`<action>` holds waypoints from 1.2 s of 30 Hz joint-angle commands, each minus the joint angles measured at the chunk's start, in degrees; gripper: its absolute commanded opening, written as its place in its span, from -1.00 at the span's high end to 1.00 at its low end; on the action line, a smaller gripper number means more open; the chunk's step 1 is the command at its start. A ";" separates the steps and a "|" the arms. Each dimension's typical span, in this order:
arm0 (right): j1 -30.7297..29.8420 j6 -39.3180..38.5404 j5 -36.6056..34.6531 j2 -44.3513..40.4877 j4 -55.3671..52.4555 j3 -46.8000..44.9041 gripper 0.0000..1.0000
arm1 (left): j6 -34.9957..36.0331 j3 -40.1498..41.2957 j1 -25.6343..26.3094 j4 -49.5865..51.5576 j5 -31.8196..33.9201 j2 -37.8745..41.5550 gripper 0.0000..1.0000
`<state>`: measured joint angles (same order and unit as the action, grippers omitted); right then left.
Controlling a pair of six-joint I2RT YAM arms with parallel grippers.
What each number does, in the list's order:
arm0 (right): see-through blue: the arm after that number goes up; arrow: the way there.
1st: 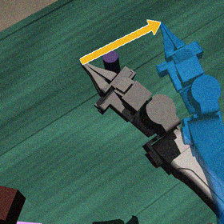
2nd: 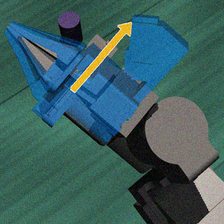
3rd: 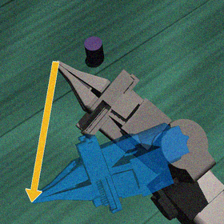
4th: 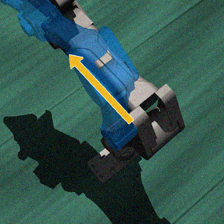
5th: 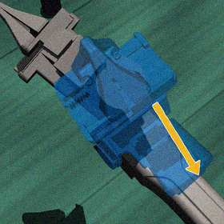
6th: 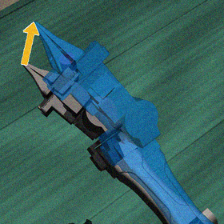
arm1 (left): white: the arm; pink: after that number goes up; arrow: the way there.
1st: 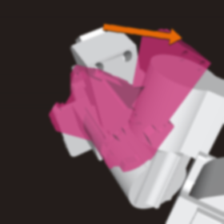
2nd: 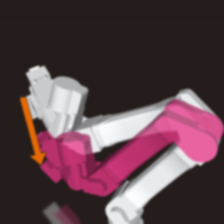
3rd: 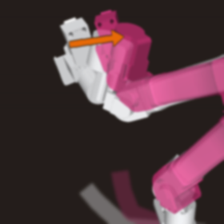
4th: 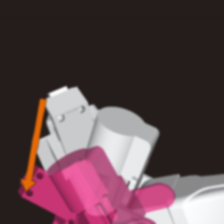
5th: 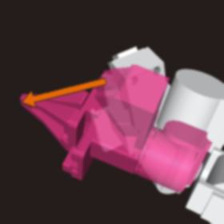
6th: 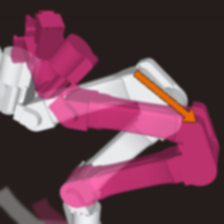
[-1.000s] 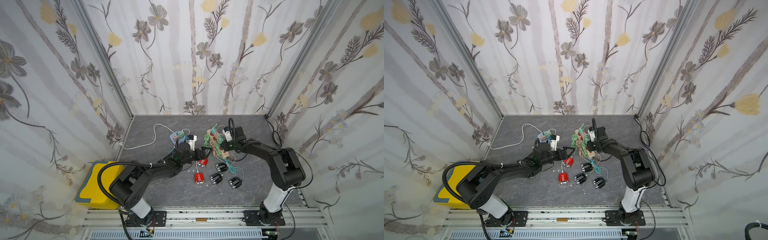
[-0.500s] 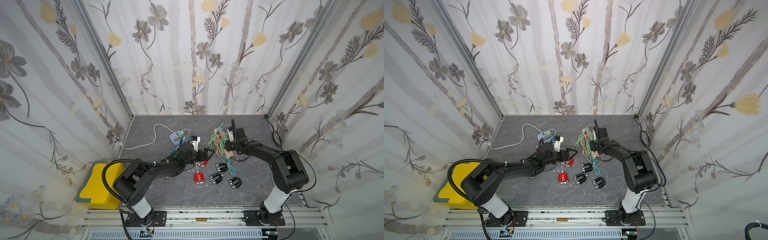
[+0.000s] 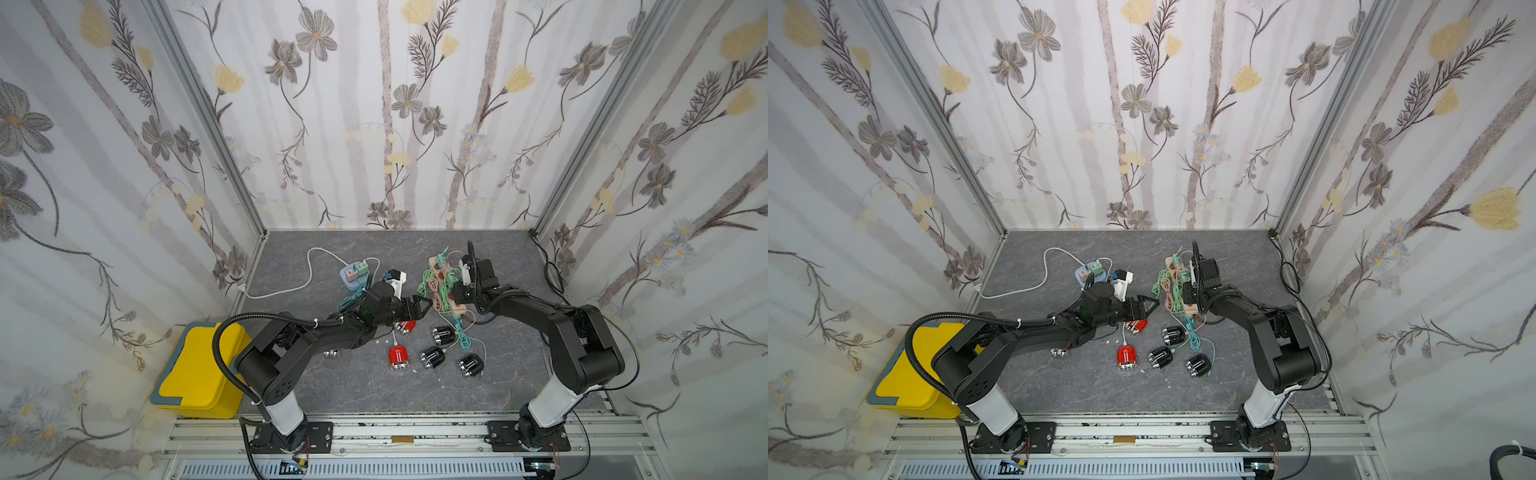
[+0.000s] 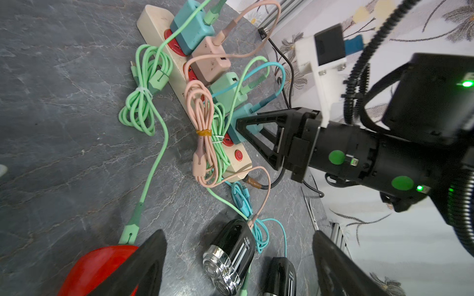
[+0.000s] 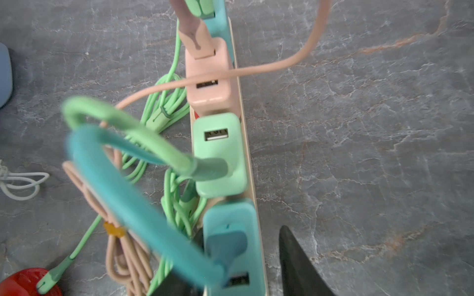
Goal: Unplug the electric shaver
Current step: Adjust the socket at the center of the board, then adjust the charging cable at the center of the board.
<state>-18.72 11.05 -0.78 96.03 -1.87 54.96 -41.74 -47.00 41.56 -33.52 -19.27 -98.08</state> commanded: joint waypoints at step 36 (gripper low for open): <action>3.69 5.94 8.18 -17.10 2.98 -15.75 0.16 | 11.31 -41.99 8.48 34.81 15.59 -27.00 0.04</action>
<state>-15.03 16.45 7.11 79.35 -0.62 39.51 -31.83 -87.55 49.95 -0.47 -4.58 -124.03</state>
